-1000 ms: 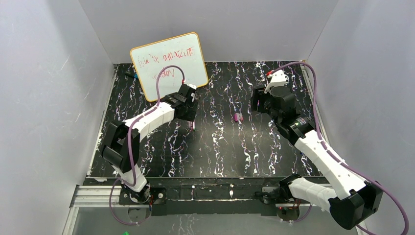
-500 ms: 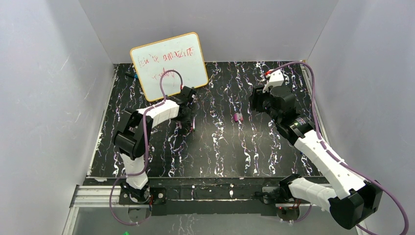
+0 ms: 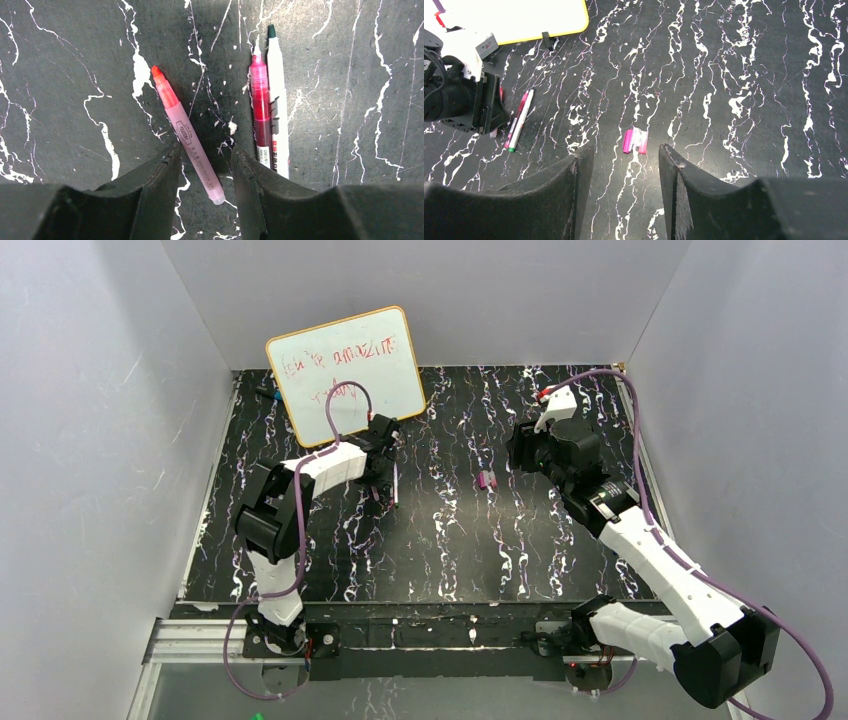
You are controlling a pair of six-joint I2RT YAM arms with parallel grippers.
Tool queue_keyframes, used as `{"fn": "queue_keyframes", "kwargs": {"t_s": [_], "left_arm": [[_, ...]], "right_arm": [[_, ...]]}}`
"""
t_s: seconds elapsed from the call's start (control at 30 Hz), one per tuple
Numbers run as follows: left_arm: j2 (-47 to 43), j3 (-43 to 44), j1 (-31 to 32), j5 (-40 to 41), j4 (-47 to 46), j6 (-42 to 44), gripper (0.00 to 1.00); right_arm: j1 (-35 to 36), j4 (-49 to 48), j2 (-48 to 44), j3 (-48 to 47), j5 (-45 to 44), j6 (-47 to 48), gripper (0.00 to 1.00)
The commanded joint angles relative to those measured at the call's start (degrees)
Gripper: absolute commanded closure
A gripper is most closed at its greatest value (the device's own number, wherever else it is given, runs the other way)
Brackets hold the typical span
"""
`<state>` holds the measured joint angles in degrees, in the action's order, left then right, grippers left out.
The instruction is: Insert the pens into the pen caps
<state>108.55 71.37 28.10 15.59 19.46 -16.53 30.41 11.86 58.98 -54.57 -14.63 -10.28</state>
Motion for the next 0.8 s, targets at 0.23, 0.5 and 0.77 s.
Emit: {"fn": "queue_keyframes", "kwargs": {"t_s": [0.23, 0.5, 0.77], "left_arm": [[10.1, -6.6, -2.6, -2.7, -0.6, -5.2, 0.98], [13.1, -15.0, -2.6, -6.4, -8.5, -7.4, 1.00], [7.8, -14.5, -2.6, -4.8, -4.5, -6.0, 1.00]], "right_arm": [[0.0, -2.7, -1.0, 0.3, 0.2, 0.4, 0.38], [0.0, -2.3, -0.8, 0.0, 0.0, 0.4, 0.37], [0.1, -2.3, -0.1, -0.1, 0.2, 0.1, 0.37]]}}
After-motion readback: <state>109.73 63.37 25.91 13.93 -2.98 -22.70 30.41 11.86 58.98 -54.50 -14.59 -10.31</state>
